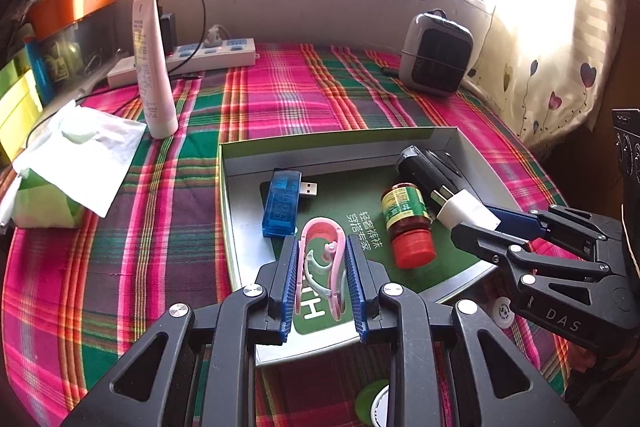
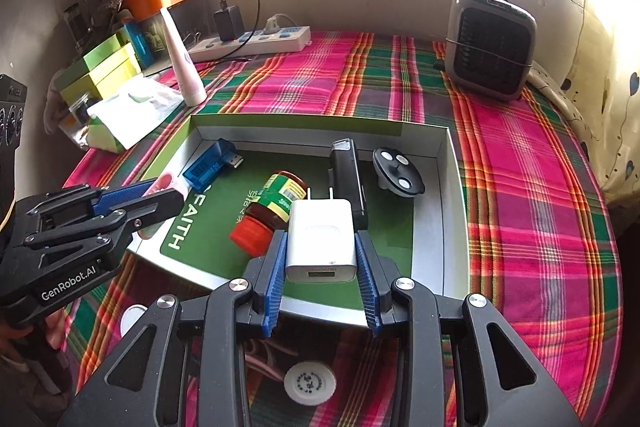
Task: Organize rigid objects
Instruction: 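Lower both items into the box and open the left gripper to release the pink clip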
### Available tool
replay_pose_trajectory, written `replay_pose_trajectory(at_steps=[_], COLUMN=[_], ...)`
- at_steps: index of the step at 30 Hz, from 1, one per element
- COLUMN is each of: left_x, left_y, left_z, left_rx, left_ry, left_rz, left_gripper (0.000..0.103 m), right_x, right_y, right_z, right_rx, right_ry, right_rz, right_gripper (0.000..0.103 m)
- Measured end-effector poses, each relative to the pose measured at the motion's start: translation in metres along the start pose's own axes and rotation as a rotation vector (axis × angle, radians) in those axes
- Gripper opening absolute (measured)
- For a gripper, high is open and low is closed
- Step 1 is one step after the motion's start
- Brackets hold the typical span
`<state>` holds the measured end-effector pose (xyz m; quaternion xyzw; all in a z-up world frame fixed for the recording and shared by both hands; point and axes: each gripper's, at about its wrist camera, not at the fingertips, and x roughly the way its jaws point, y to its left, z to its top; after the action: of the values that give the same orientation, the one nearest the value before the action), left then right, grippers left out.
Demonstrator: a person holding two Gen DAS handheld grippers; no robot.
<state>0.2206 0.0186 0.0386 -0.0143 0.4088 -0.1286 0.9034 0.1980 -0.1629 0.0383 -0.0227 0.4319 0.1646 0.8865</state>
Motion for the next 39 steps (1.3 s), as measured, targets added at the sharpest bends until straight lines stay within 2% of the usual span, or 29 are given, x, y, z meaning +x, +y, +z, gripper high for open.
replay_pose_trajectory(at_steps=[13, 39], left_x=[0.014, 0.02], left_y=[0.003, 0.003], left_z=[0.001, 0.0], left_rx=[-0.01, -0.003], left_ry=[0.024, 0.031], left_rz=[0.014, 0.04], left_gripper=[0.023, 0.023], right_x=[0.013, 0.032], right_y=[0.005, 0.016], right_z=[0.004, 0.01], right_rx=[-0.018, -0.017], right_ry=[0.026, 0.026], right_rz=[-0.003, 0.052], right_gripper=[0.035, 0.035])
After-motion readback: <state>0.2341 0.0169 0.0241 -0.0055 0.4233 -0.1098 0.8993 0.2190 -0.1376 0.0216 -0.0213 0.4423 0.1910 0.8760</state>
